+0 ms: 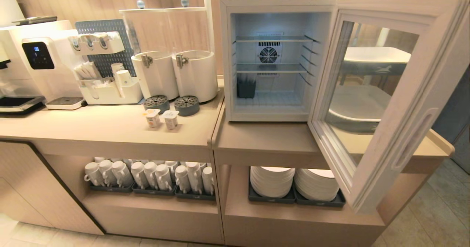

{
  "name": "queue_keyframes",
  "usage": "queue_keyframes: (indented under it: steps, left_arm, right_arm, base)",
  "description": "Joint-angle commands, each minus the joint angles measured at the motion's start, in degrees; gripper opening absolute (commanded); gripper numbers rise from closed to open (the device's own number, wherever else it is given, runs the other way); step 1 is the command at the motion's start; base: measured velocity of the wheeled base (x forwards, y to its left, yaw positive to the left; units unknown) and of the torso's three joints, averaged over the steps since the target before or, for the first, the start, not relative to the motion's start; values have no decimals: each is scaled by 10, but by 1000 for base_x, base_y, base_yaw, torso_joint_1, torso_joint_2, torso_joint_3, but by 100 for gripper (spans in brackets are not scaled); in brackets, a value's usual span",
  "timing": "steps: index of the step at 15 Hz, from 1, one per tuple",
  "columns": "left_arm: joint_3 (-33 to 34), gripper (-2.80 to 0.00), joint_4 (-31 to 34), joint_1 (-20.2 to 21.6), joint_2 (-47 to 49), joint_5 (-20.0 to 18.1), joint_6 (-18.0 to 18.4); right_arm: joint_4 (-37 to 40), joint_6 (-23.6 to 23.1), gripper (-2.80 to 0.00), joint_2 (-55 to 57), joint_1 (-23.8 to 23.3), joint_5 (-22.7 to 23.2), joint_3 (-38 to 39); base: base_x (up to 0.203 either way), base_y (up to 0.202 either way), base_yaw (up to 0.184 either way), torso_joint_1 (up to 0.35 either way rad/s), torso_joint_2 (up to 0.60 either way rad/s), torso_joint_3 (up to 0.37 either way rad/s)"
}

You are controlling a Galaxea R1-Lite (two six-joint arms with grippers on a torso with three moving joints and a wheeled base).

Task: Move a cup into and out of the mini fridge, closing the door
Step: Put the yoghurt in the freezer

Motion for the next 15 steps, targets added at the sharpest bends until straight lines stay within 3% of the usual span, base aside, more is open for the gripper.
queue_keyframes:
  steps: [1,8,15]
  left_arm:
    - [1,-280,0,0,1,1,0]
    - [1,-280,-4,0,1,1,-3]
    - [1,-280,-4,0,1,1,-2]
  right_arm:
    - [0,0,-280,1,0,0,0]
    - [0,0,-280,1,0,0,0]
    - [0,0,-280,1,0,0,0]
  base:
    - [-162,0,-2,-1,2,5]
    - [-11,12,0,0,0,2]
    - [0,186,1,4,1,3]
